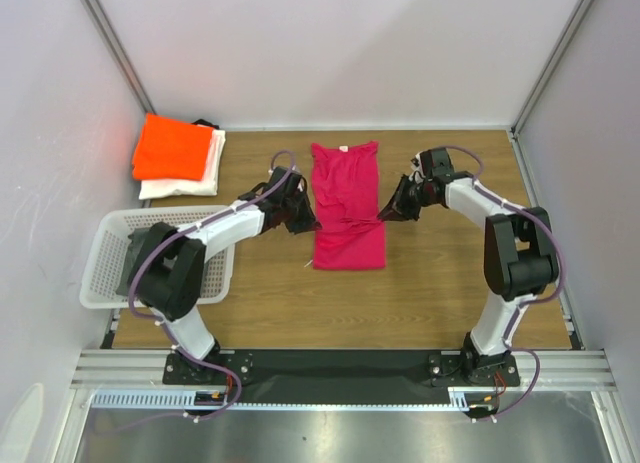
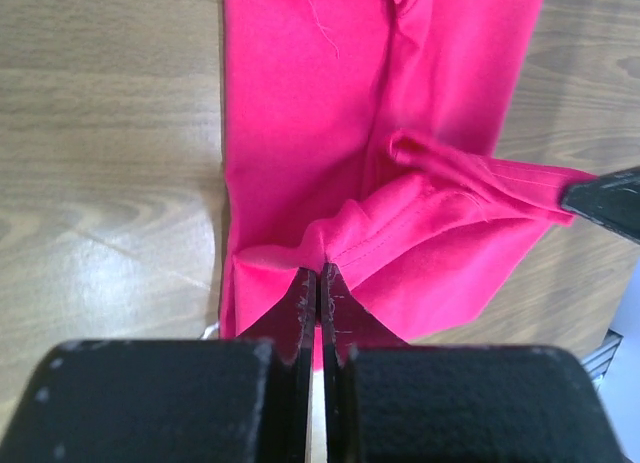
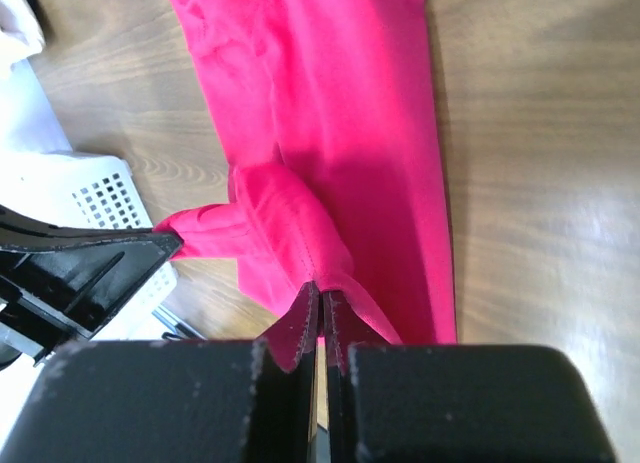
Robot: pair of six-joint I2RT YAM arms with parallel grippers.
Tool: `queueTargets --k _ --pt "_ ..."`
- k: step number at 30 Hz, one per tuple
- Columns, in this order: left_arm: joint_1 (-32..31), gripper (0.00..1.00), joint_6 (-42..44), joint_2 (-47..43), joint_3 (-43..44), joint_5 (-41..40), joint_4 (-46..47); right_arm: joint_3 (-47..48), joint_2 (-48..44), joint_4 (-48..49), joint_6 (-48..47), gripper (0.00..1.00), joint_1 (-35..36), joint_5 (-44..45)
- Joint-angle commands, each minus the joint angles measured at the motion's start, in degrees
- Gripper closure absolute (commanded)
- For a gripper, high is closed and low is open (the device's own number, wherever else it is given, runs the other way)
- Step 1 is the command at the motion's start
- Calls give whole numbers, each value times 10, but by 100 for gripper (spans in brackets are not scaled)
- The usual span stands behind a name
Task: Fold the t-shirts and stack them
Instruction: Fold the tshirt
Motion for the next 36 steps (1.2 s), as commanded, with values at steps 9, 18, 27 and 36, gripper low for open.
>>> queueTargets --k 9,18,27,36 --pt "15 100 11 48 36 3 40 78 74 3 -60 100 -4 -35" --pt "15 100 -13 5 15 -32 52 82 50 16 -70 100 -4 -50" --pt "21 100 -20 65 49 -23 51 105 107 7 -76 100 -18 -54" --pt "33 66 6 102 115 -12 77 222 153 -30 -97 55 -27 -71"
